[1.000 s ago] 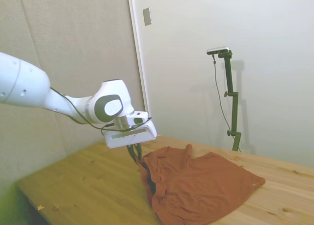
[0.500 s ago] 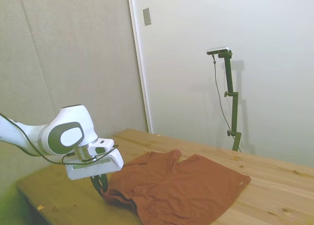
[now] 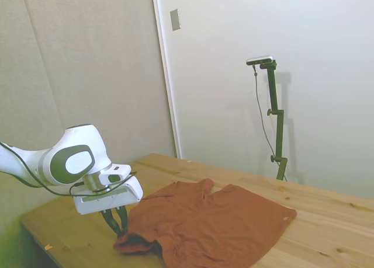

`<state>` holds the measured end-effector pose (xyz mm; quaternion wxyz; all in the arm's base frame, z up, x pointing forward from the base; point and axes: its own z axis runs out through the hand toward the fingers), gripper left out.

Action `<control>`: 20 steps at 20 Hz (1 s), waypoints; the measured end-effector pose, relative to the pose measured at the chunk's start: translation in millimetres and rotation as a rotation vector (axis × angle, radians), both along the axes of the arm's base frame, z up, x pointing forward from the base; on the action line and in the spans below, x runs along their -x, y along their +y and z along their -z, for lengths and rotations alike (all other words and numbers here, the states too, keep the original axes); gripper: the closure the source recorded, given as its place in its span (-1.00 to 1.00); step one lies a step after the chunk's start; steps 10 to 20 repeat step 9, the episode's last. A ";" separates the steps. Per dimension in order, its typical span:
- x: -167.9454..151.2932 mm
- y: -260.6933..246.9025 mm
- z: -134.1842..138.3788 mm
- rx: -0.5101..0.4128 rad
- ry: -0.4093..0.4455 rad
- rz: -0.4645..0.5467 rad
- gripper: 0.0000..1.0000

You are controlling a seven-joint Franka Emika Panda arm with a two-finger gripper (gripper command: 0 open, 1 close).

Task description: Unfold the shorts

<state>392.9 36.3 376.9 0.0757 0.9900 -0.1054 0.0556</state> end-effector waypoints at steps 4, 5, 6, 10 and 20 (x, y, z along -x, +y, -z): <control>-3.9 1.6 -20.7 -0.023 -0.020 0.023 -1.00; -5.9 1.2 -28.4 -0.025 -0.018 0.031 -1.00; -8.3 0.6 -36.7 -0.024 -0.015 0.036 -1.00; -16.2 -6.6 -63.9 -0.022 -0.005 0.059 -1.00; -16.2 -6.6 -63.9 -0.022 -0.005 0.059 -1.00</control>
